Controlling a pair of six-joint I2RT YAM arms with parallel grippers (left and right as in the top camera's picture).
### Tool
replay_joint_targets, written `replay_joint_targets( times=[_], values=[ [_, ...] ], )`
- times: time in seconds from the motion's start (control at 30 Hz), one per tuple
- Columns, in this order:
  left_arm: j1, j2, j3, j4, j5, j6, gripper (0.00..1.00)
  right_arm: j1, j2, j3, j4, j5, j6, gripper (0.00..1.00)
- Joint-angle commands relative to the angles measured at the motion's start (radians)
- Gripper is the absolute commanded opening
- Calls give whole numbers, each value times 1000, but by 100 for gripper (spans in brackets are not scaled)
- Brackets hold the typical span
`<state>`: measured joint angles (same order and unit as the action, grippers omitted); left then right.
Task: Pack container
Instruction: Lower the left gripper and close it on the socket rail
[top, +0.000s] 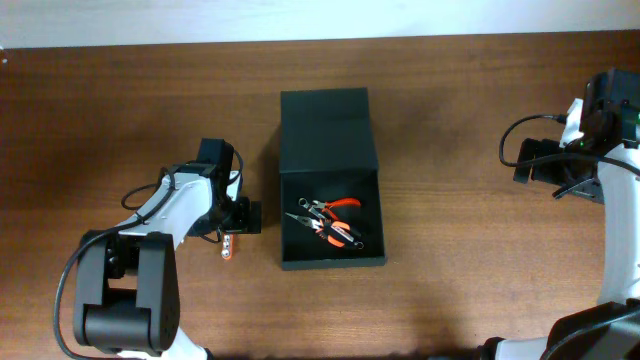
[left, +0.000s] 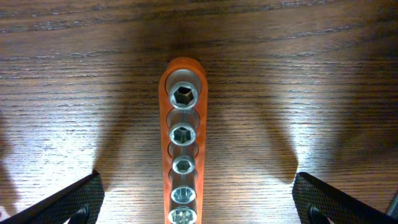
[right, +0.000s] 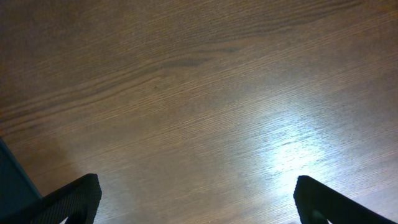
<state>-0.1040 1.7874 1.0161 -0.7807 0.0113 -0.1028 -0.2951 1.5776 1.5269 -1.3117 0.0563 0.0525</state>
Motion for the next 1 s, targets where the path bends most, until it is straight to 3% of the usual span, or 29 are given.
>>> replay_joint_targets(
  times=[0.0, 0.87, 0.97],
  values=[
    [0, -15, -21, -1, -9, -17, 99, -7, 2, -2, 0, 8, 5, 99],
    [0, -15, -21, -5, -19, -17, 100, -7, 2, -2, 0, 8, 5, 99],
    [0, -15, -21, -5, -19, -17, 92, -7, 2, -2, 0, 8, 5, 99]
  ],
)
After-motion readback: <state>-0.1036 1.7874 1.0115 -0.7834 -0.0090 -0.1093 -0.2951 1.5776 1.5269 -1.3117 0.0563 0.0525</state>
